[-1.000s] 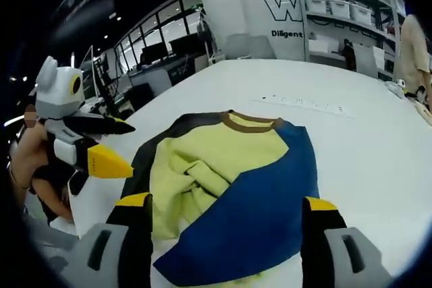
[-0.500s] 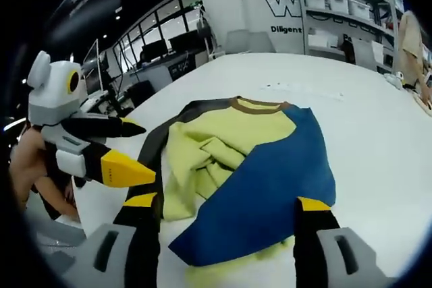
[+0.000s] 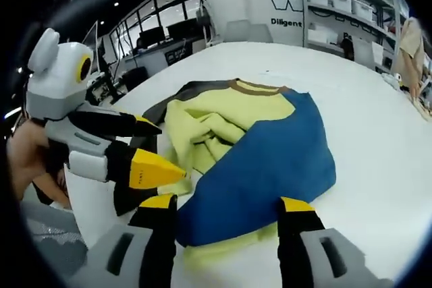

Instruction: Fold the garment on the visible template until the final outline fits inside the template.

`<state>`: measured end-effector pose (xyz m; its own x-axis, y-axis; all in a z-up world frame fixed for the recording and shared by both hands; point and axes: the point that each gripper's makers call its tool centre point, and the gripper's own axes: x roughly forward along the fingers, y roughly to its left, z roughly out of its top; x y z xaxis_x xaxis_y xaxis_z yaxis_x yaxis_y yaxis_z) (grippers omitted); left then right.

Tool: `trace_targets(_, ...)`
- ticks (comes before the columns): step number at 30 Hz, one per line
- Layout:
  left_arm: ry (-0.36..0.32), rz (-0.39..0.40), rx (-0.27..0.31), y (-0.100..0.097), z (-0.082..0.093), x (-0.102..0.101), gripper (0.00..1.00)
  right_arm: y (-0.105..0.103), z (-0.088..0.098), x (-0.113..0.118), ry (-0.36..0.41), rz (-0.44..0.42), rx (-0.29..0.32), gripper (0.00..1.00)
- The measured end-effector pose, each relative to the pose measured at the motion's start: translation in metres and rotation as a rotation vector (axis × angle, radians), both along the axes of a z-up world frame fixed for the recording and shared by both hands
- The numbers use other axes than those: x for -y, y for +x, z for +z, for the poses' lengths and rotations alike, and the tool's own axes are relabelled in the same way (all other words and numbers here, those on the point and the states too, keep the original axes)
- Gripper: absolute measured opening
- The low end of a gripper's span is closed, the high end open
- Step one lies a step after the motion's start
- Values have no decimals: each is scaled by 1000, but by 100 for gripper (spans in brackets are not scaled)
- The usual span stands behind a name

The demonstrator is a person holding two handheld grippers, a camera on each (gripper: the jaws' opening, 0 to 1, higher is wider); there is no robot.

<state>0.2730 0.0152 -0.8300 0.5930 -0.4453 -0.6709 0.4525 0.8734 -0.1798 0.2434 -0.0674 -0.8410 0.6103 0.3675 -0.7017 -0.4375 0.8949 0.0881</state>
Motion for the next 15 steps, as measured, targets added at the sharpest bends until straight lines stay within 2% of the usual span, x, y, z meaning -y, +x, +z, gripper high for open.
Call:
trace_targets(2,0,9,-8,0,-5,3,58,-1,-1,1,-45,13,20,48)
trace_targets(5,3,15,-33,-2,-13,6,47,-2,-4,-2,-72,40,25,40)
trace_targets(8,10,16,-51,-5,-21,9,38,-1,-7,0,-122,60,39,36)
trace_targets(11,7,33,-51,-4,-24,8,34,0,-7,4,-153,64,52,31)
trace_targets(15,17,44,-48,-3,-27,5,26,2,-7,7,-158,55,53,25)
